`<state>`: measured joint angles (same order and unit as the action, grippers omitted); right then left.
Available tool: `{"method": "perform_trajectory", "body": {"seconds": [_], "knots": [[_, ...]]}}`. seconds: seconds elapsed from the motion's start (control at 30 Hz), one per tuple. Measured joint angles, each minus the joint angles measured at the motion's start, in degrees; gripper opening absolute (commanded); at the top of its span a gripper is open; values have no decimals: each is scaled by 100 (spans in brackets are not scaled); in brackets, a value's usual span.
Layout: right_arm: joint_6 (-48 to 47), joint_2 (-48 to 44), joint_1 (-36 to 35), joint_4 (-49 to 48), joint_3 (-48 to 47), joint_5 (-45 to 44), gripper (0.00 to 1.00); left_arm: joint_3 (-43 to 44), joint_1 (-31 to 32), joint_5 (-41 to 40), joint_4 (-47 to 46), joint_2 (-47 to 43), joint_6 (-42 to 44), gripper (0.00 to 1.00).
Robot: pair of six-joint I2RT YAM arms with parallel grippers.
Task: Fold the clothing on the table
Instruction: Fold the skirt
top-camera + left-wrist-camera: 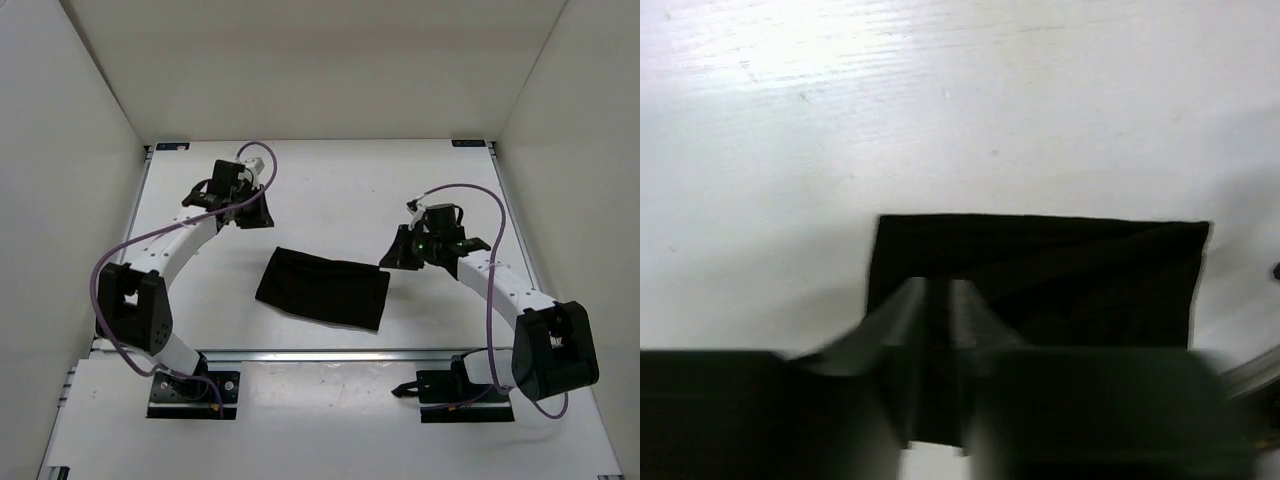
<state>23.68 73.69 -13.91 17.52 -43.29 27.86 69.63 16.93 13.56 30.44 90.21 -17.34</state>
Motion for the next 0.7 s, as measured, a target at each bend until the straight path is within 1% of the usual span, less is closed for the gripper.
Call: {"method": "perform_trajectory", "body": {"seconds": [0.03, 0.2, 0.37, 0.5, 0.6, 0.7], "knots": [[28, 2, -79, -22, 0, 9, 0, -70, 7, 11, 7, -105, 9, 0], [72, 223, -590, -208, 0, 116, 0, -774, 354, 256, -7, -782, -184, 0], [116, 586, -866, -487, 11, 350, 1, -1759, 623, 907, -278, -1115, -570, 0], [50, 1051, -920, -688, -35, 439, 0, -2374, 588, 1252, -730, -911, -896, 0], [2, 1486, -879, -697, -168, 444, 0, -2367, 522, 1329, -1062, -476, -981, 0], [-83, 1825, -804, -691, -417, 468, 0, -2133, 442, 1375, -1296, 42, -1023, 0]]}}
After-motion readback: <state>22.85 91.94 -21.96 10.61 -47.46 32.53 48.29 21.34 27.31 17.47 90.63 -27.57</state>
